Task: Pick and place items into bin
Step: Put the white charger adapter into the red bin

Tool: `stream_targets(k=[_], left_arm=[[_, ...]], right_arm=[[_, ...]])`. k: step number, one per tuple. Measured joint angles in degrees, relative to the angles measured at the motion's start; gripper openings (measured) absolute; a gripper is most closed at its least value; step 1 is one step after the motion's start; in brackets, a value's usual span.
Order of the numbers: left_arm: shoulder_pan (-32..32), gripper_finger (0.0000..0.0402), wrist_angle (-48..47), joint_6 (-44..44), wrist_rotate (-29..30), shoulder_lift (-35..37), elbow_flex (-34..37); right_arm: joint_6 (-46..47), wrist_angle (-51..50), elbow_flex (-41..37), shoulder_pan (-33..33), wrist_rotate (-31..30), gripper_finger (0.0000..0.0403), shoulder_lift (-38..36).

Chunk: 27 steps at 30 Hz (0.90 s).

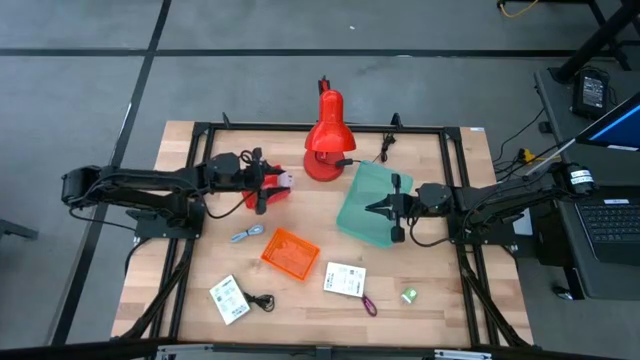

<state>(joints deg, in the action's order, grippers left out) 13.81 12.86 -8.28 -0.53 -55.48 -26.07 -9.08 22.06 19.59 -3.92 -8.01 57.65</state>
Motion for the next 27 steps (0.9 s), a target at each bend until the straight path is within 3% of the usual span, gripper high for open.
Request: stream_targets(k=[10,27], left_arm=[[-1.8,0.0193,-7.0,2.3,0.6,0.0,-2.8],[-1.7,0.0193,-30.7,11.8,17.5,0.0,-9.0]], right_arm=[[-0.1,0.0,0.0,0.0,0.0,0.0000,0.0],[-0.5,0.9,0.0,2.6,0.0,0.0000,0.0]])
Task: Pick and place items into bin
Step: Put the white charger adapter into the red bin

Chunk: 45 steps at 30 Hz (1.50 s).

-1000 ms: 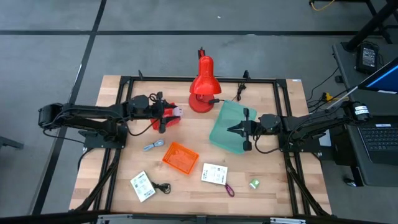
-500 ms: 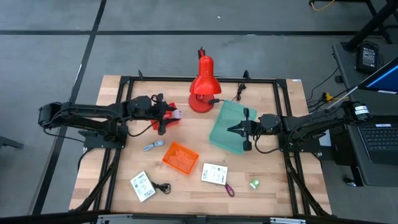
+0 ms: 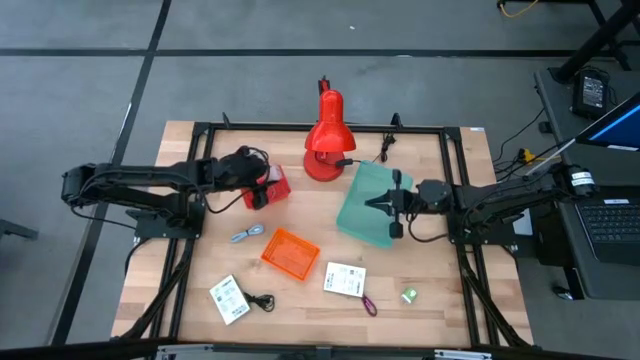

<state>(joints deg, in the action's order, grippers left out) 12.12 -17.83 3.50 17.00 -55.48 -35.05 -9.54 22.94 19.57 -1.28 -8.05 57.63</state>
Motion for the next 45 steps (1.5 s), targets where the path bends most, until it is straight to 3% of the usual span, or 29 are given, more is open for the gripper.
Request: stream_targets(k=[10,29,45], left_arm=[[0.0,0.0193,-5.7,4.8,1.7,-1.2,-0.2],[0.0,0.0193,-6.4,6.0,1.6,-16.1,-0.2],[0.0,0.0205,-6.4,6.9,3.0,-17.2,-0.1]], right_arm=[[0.0,-0.4,0.0,0.4,0.0,0.0000,0.0],[0.0,-0.5,0.0,0.4,0.0,0.0000,0.0],[0.0,-0.5,0.0,0.4,0.0,0.0000,0.0]])
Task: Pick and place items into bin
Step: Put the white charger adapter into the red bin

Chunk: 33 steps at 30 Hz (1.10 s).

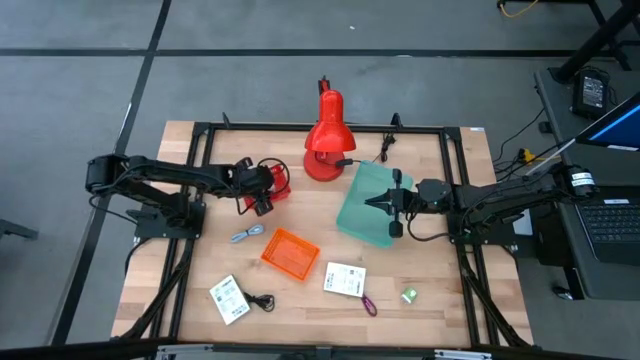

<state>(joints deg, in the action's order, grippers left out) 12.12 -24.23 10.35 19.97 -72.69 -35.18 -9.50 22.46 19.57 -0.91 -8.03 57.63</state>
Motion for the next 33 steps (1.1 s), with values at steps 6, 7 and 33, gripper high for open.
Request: stream_targets(k=[6,7,33], left_arm=[[0.0,0.0203,0.0,0.0,0.0,0.0,0.0],[0.0,0.0202,0.0,0.1,0.0,0.0,0.0],[0.0,0.0202,-0.4,2.5,1.6,-3.5,0.1]], right_arm=[[0.0,0.0,0.0,0.0,0.0,0.0000,0.0],[0.0,0.0,0.0,0.0,0.0,0.0000,0.0],[0.2,0.0,0.0,0.0,0.0,0.0000,0.0]])
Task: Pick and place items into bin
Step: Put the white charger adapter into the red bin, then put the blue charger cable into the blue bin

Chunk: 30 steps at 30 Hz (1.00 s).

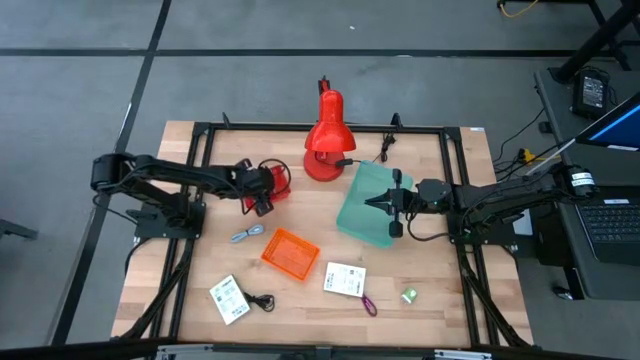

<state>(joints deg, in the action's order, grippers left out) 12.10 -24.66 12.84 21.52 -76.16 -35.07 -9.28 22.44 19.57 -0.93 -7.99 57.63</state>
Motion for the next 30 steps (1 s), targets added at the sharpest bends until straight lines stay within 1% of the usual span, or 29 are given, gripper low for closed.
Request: stream_targets(k=[9,16,21,25,30], left_arm=[[0.0,0.0206,0.0,0.0,0.0,-0.6,0.0],[0.0,0.0226,0.0,0.0,0.0,-0.6,0.0],[0.0,0.0232,0.1,-1.0,0.1,-0.6,0.0],[0.0,0.0227,0.6,-1.2,0.0,-0.5,0.0],[0.0,0.0210,0.9,-3.4,-0.1,0.3,-0.7]], right_arm=[[0.0,0.0,0.0,0.0,0.0,0.0000,0.0],[0.0,0.0,0.0,0.0,0.0,0.0000,0.0],[0.0,0.0,0.0,0.0,0.0,0.0000,0.0],[0.0,0.0,0.0,0.0,0.0,0.0000,0.0],[0.0,0.0,0.0,0.0,0.0,0.0000,0.0]])
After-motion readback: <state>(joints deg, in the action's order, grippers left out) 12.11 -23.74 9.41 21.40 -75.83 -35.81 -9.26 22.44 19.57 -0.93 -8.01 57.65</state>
